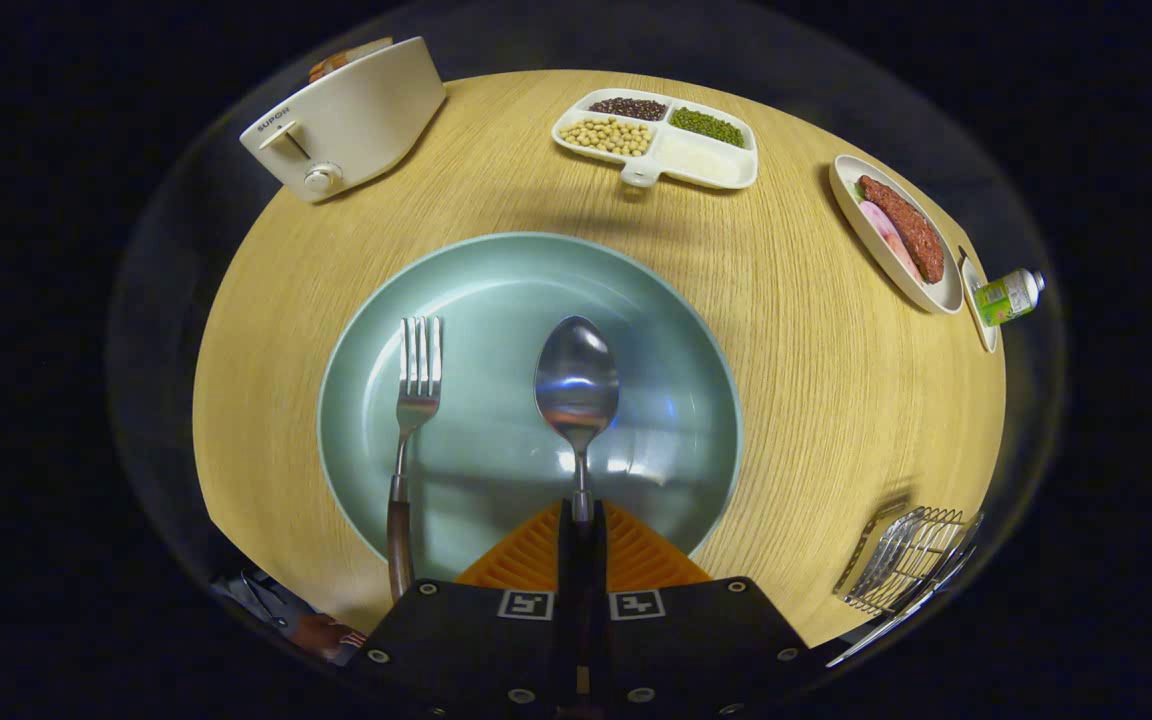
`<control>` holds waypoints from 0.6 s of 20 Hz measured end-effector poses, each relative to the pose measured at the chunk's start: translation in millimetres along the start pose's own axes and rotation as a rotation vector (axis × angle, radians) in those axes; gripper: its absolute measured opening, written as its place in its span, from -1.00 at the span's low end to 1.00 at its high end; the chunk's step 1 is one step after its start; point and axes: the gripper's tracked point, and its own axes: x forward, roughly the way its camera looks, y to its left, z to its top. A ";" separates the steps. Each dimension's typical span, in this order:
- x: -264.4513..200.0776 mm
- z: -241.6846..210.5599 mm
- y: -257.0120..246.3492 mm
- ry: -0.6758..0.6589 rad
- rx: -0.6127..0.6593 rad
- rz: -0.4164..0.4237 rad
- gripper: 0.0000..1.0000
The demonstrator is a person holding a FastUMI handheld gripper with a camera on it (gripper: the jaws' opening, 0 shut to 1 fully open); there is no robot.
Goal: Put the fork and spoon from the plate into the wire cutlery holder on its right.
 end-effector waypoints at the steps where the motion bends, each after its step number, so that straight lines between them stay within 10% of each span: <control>1: -5.2 2.6 -2.3 -0.020 0.001 0.006 -0.89; 12: -114.8 7.5 -71.7 -0.253 0.081 0.014 -0.90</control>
